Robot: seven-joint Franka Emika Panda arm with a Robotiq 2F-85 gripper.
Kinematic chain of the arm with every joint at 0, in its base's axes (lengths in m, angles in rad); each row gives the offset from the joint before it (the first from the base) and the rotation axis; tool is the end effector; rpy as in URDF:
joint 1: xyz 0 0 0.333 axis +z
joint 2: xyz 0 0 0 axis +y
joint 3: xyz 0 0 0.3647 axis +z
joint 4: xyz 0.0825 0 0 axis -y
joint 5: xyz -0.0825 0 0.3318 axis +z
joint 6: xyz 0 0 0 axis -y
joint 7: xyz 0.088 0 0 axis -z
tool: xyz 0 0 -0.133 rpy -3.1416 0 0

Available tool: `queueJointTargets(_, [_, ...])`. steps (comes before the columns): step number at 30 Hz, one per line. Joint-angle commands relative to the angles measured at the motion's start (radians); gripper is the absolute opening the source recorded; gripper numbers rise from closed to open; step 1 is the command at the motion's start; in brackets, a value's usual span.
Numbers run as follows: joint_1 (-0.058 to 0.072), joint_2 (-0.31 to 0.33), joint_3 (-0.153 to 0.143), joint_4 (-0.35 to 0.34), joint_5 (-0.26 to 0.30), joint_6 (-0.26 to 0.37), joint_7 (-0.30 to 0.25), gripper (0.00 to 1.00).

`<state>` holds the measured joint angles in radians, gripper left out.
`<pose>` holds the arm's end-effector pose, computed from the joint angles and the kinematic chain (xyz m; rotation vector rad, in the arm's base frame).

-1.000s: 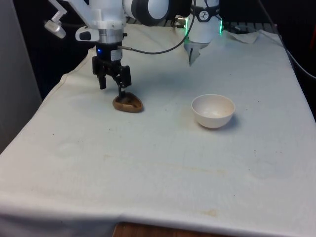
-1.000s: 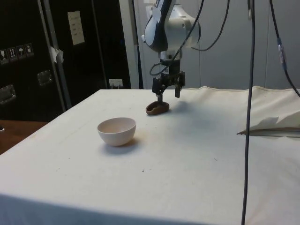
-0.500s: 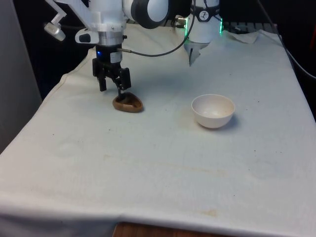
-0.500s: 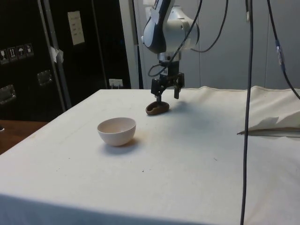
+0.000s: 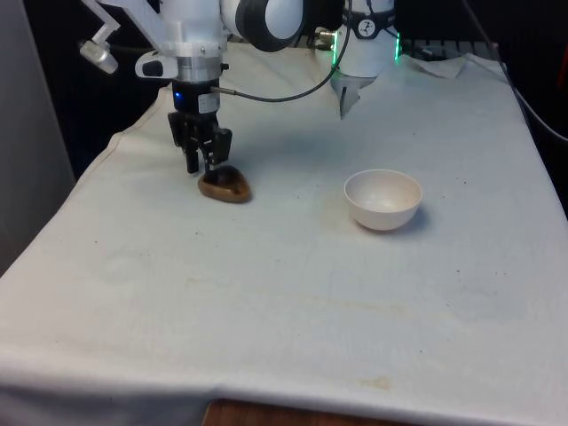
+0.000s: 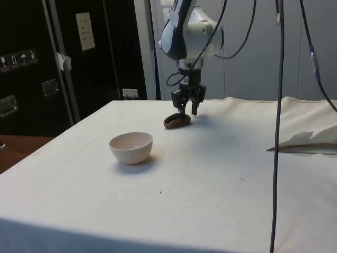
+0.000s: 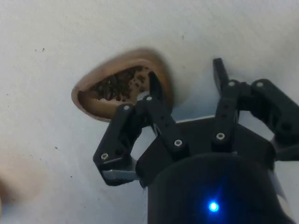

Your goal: Pour the coffee beans from the cup into the bowl.

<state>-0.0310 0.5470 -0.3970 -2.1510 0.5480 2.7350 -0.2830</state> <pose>0.5176 -0.2423 0.2311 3.0021 -0.8909 0.1945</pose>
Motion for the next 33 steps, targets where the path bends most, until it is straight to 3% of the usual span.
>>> queueJointTargets(1, [0.000, -0.001, 0.002, -0.001, 0.003, 0.004, 0.002, 0.50])
queueJointTargets(4, [0.000, -0.001, 0.002, -0.001, 0.003, 0.004, 0.002, 0.25])
queueJointTargets(10, [-0.001, -0.002, 0.002, -0.001, 0.003, 0.002, 0.001, 0.00])
queueJointTargets(30, [0.006, -0.016, -0.008, -0.003, -0.006, -0.009, 0.003, 0.00])
queueJointTargets(31, [0.001, -0.009, -0.002, 0.002, 0.000, -0.003, -0.002, 0.00])
queueJointTargets(33, [0.008, -0.024, -0.011, -0.005, -0.009, -0.012, 0.004, 0.00])
